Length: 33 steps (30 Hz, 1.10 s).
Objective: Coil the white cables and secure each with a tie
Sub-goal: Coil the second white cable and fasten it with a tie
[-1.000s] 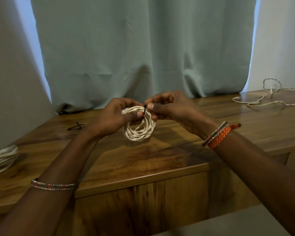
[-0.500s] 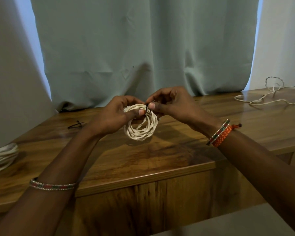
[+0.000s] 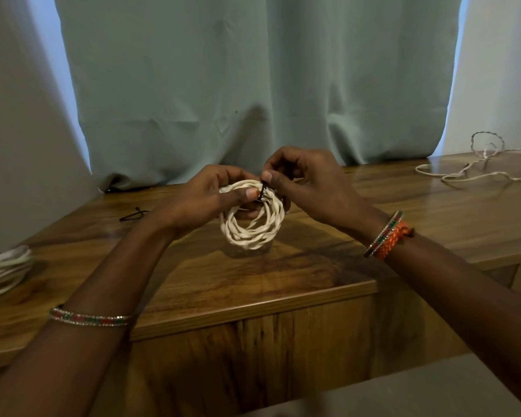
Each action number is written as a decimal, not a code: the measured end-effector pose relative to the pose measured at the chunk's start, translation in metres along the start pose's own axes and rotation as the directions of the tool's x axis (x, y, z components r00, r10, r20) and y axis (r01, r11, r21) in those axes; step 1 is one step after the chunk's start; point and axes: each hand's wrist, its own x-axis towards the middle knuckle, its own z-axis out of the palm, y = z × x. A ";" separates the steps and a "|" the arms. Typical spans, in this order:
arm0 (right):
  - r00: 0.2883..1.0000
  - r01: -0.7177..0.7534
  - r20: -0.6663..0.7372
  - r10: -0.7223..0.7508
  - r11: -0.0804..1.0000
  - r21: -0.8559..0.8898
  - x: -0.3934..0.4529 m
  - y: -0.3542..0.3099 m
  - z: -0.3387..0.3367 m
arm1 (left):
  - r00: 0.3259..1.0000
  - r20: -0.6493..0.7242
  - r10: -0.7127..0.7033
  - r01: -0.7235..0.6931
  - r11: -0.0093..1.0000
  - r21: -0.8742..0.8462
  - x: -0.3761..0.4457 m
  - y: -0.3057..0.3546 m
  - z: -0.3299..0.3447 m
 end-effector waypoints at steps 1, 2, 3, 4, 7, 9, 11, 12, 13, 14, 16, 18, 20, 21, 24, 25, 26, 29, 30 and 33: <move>1.000 0.002 -0.011 -0.002 1.000 -0.005 0.000 0.000 0.000 | 1.000 0.007 -0.004 0.004 1.000 0.002 0.000 0.000 0.000; 1.000 -0.005 -0.018 0.005 1.000 0.004 0.000 0.001 0.000 | 1.000 0.013 -0.010 0.010 1.000 0.008 0.000 0.001 0.000; 1.000 -0.015 -0.014 0.015 1.000 0.016 0.000 0.001 0.000 | 1.000 0.016 -0.017 0.016 1.000 0.016 0.000 0.001 0.000; 1.000 -0.020 0.000 0.020 1.000 0.023 -0.001 0.002 0.000 | 1.000 0.018 -0.021 0.020 1.000 0.022 0.000 0.000 0.000; 1.000 -0.013 0.028 0.011 0.999 0.050 -0.003 0.005 0.000 | 0.999 0.022 -0.032 0.032 0.999 0.016 0.000 0.000 0.001; 0.999 -0.018 0.031 0.015 0.995 0.094 -0.006 0.007 -0.001 | 0.999 0.028 -0.036 0.036 0.999 0.010 0.000 0.000 0.001; 0.999 -0.019 0.047 0.014 0.994 0.106 -0.006 0.007 -0.002 | 0.998 0.038 -0.040 0.040 0.999 0.012 0.000 0.000 0.000; 0.998 -0.022 0.060 0.015 0.994 0.109 -0.006 0.007 -0.003 | 0.998 0.044 -0.044 0.044 0.999 0.007 0.000 0.000 -0.001; 0.997 -0.031 0.078 0.022 0.992 0.120 -0.005 0.006 -0.004 | 0.997 0.051 -0.051 0.052 0.999 -0.007 0.000 0.000 -0.001; 0.995 -0.041 0.100 0.027 0.989 0.145 -0.005 0.005 -0.005 | 0.997 0.060 -0.057 0.059 0.998 -0.027 0.000 0.000 -0.002; 0.989 -0.066 0.146 0.035 0.975 0.213 -0.003 0.002 -0.009 | 0.996 0.074 -0.058 0.063 0.996 -0.057 0.000 -0.001 -0.002; 0.979 -0.122 0.193 0.070 0.954 0.275 0.000 0.000 -0.013 | 0.995 0.077 -0.061 0.067 0.995 -0.076 -0.001 0.000 -0.002; 0.960 -0.206 0.248 0.132 0.931 0.301 0.003 0.000 -0.015 | 0.994 0.082 -0.067 0.073 0.994 -0.077 -0.002 0.001 0.000; 0.948 -0.242 0.274 0.160 0.924 0.297 0.004 0.001 -0.016 | 0.994 0.084 -0.073 0.079 0.995 -0.064 -0.002 0.001 0.000; 0.927 -0.275 0.323 0.192 0.932 0.235 0.006 0.001 -0.017 | 0.991 0.098 -0.089 0.091 0.996 -0.016 -0.001 0.000 0.001; 0.925 -0.267 0.329 0.191 0.941 0.206 0.006 0.000 -0.017 | 0.990 0.103 -0.099 0.100 0.995 -0.013 -0.001 0.000 0.002; 0.922 -0.262 0.335 0.192 0.949 0.175 0.007 0.000 -0.016 | 0.989 0.106 -0.105 0.107 0.994 -0.010 -0.001 -0.001 0.002; 0.900 -0.265 0.379 0.216 0.961 0.082 0.009 -0.001 -0.013 | 0.986 0.124 -0.114 0.111 0.993 0.036 -0.002 -0.001 0.002; 0.894 -0.258 0.392 0.219 0.965 0.049 0.009 -0.001 -0.012 | 0.985 0.127 -0.115 0.108 0.992 0.060 -0.002 -0.002 0.002; 0.905 -0.194 0.383 0.186 0.981 -0.018 0.007 -0.003 -0.011 | 0.985 0.132 -0.113 0.101 0.991 0.091 -0.002 -0.003 0.001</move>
